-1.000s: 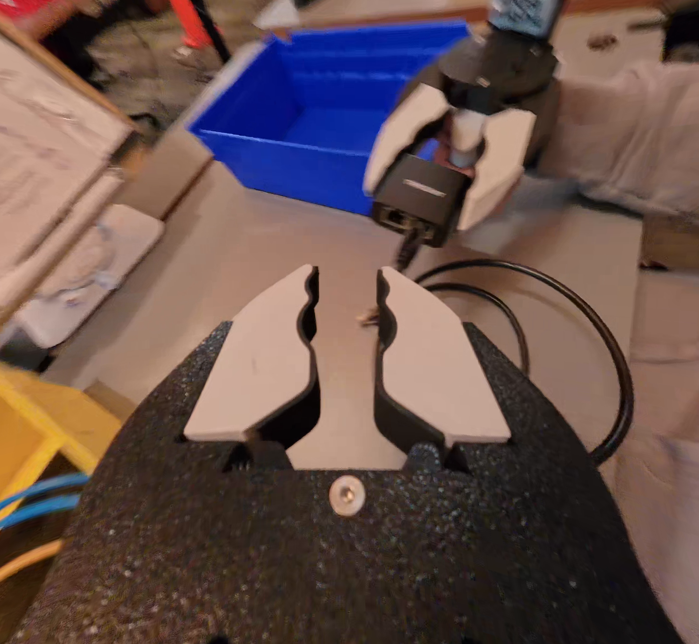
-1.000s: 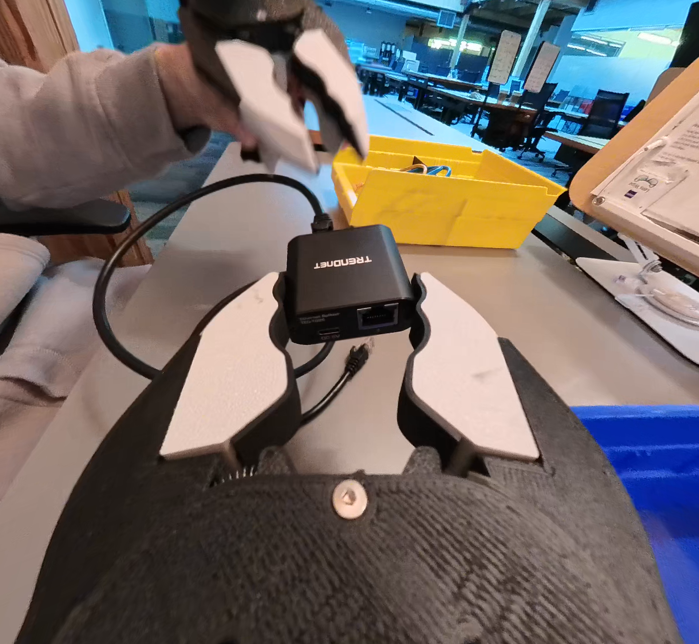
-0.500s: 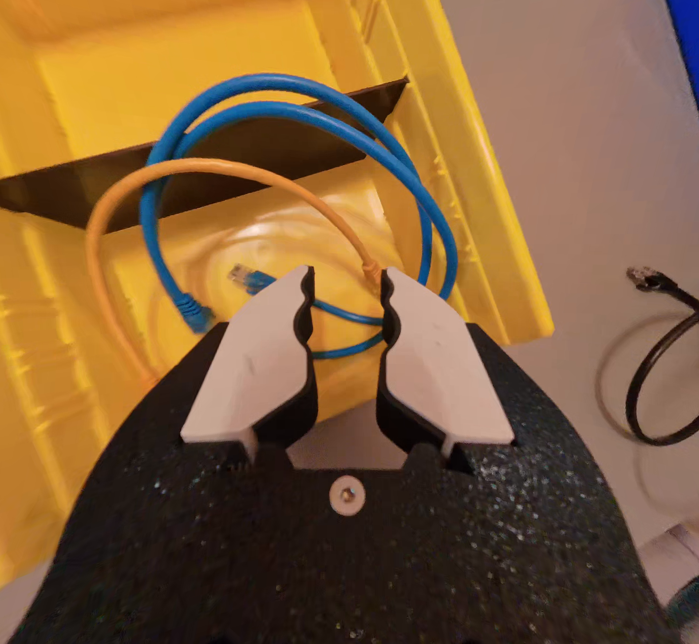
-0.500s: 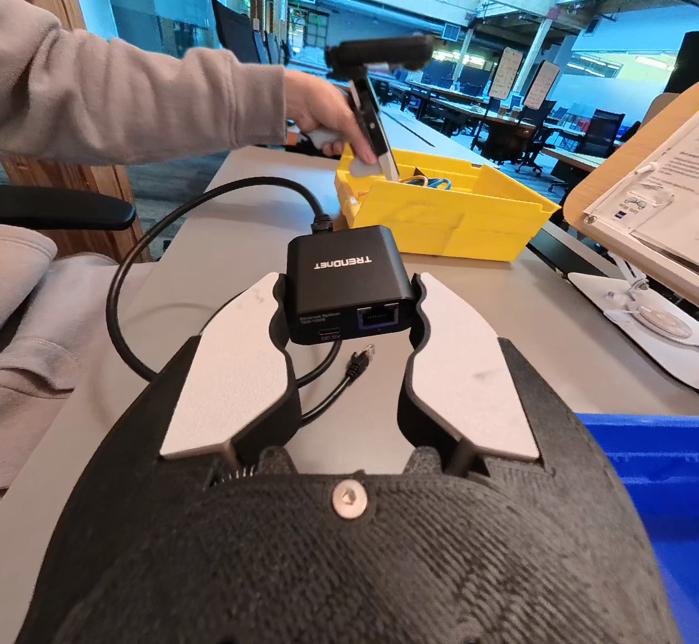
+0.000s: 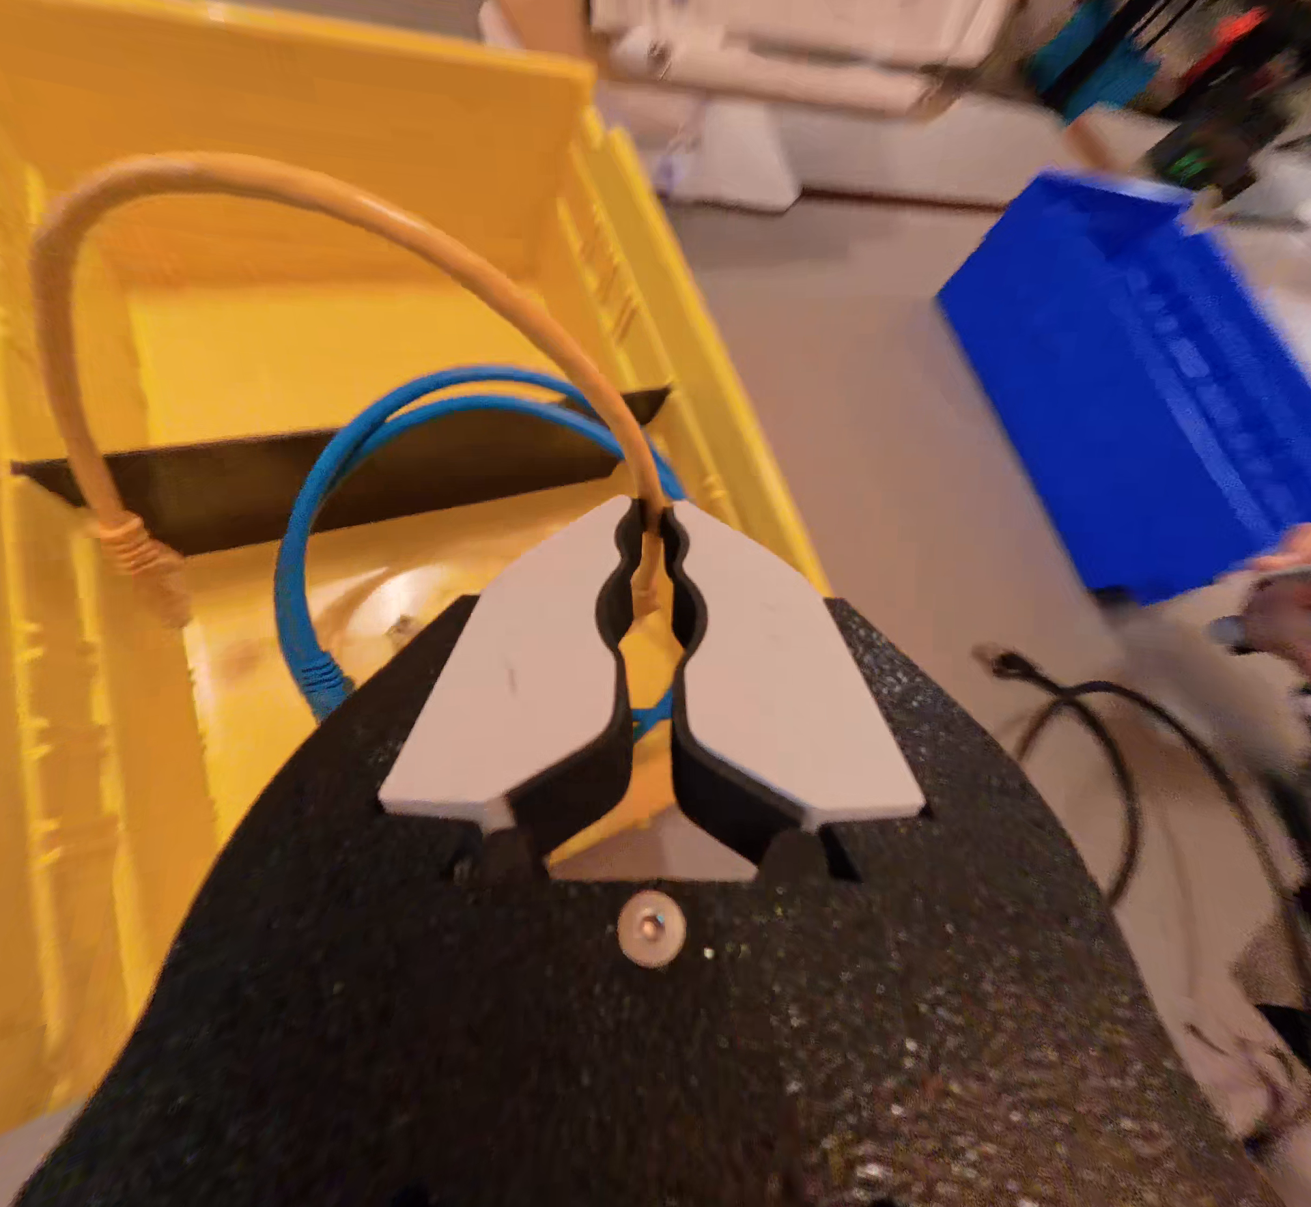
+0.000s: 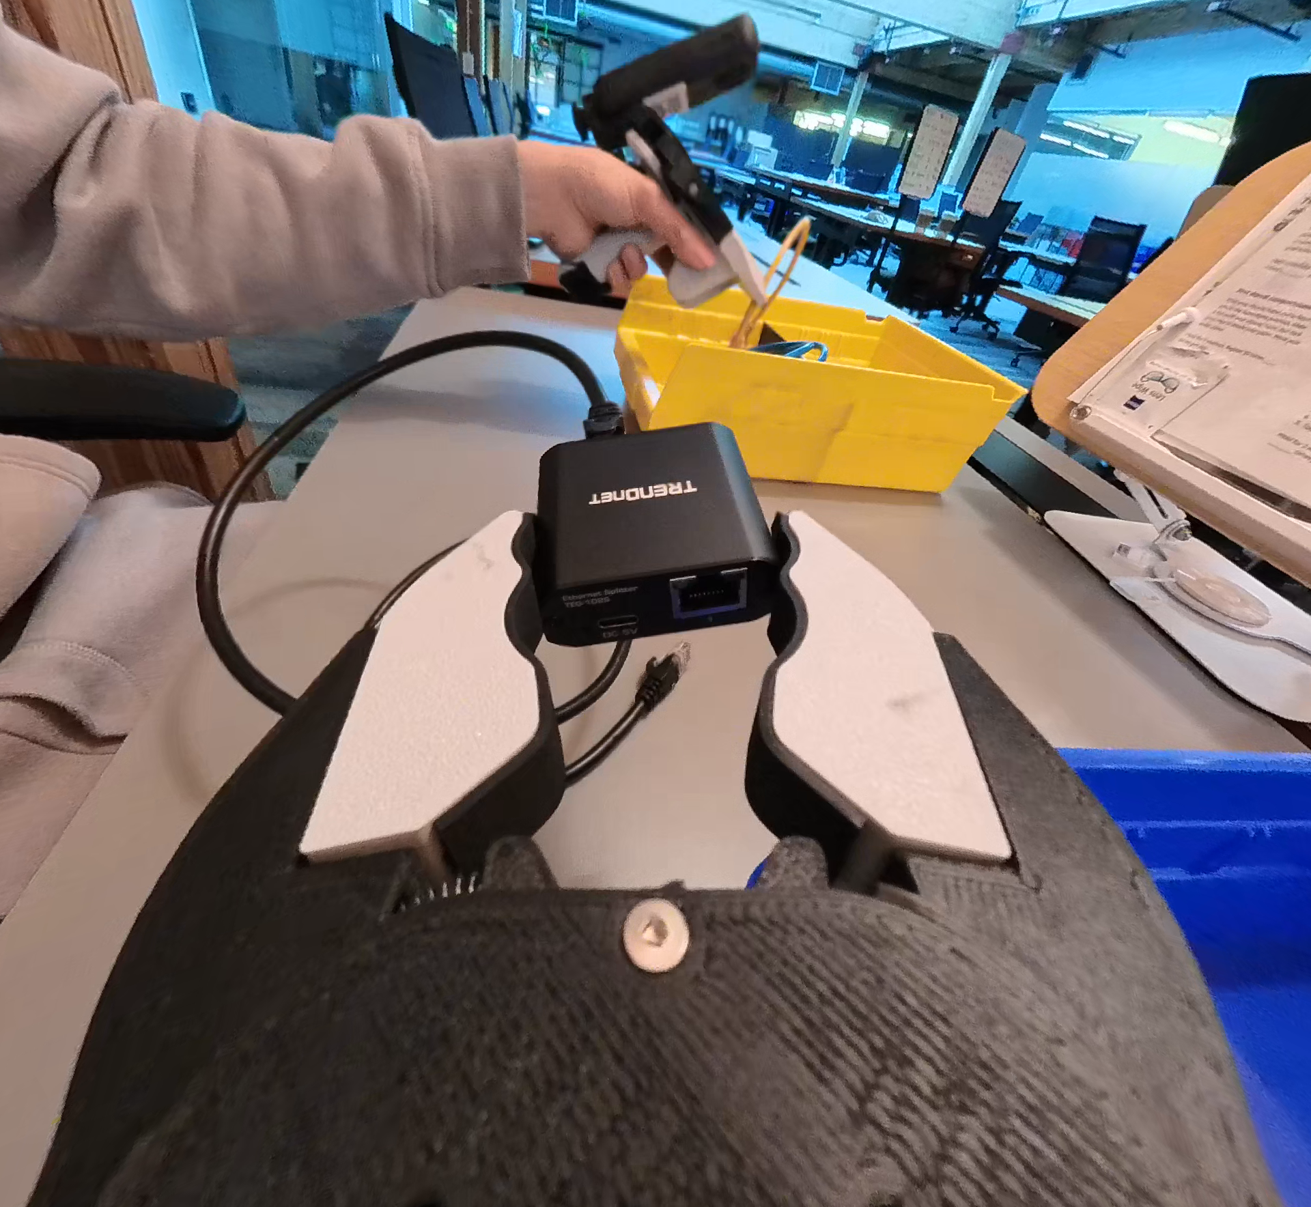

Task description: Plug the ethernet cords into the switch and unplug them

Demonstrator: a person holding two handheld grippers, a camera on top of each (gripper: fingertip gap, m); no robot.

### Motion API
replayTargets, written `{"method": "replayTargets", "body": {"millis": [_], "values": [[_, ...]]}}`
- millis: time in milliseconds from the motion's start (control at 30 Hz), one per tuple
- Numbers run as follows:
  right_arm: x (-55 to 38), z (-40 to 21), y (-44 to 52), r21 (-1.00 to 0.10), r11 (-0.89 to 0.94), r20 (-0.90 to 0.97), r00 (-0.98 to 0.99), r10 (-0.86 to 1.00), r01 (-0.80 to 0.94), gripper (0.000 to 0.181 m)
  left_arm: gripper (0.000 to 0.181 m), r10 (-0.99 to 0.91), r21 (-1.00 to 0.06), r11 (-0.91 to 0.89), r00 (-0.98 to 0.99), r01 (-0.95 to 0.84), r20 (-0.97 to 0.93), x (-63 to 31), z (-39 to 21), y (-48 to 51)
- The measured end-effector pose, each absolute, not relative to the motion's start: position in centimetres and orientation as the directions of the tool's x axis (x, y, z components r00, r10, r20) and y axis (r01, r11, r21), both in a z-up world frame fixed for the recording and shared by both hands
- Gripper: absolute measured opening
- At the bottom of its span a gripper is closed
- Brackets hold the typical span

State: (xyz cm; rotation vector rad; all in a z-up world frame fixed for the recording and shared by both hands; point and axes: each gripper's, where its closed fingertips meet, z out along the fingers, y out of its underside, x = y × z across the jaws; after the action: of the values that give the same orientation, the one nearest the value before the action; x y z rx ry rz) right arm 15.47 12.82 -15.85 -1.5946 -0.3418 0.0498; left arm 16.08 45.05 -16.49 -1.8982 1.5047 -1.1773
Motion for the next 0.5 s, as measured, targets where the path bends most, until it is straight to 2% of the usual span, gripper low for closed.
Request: {"method": "replayTargets", "body": {"millis": [33, 167, 267, 400, 500], "values": [[15.5, -15.7, 12.8, -0.983, -0.006, 0.176, 0.953, 0.246, 0.183, 0.063, 0.004, -0.929, -0.79, -0.323, 0.015, -0.522, 0.371, 15.7, -14.9, 44.7], [15.7, -15.6, 12.7, -0.982, -0.001, 0.182, 0.954, 0.239, 0.188, 0.063, 0.004, -0.867, -0.868, -0.379, -0.205, -0.32, 0.454, 14.0, -8.4, 41.0], [15.7, -15.4, 12.6, -0.981, 0.01, 0.192, 0.953, 0.234, 0.196, 0.063, 0.004, -0.766, -0.847, -0.514, -0.371, -0.135, 0.524, 12.0, -5.2, 36.9], [15.7, -14.9, 12.3, -0.98, 0.039, 0.198, 0.953, 0.229, 0.194, 0.063, 0.005, -0.669, -0.763, -0.647, -0.485, 0.006, 0.563, 9.0, -6.6, 31.4], [15.7, -14.8, 12.2, -0.979, 0.038, 0.204, 0.952, 0.227, 0.201, 0.063, 0.004, -0.627, -0.711, -0.702, -0.5, 0.03, 0.598, 7.5, -10.1, 28.4]]}}
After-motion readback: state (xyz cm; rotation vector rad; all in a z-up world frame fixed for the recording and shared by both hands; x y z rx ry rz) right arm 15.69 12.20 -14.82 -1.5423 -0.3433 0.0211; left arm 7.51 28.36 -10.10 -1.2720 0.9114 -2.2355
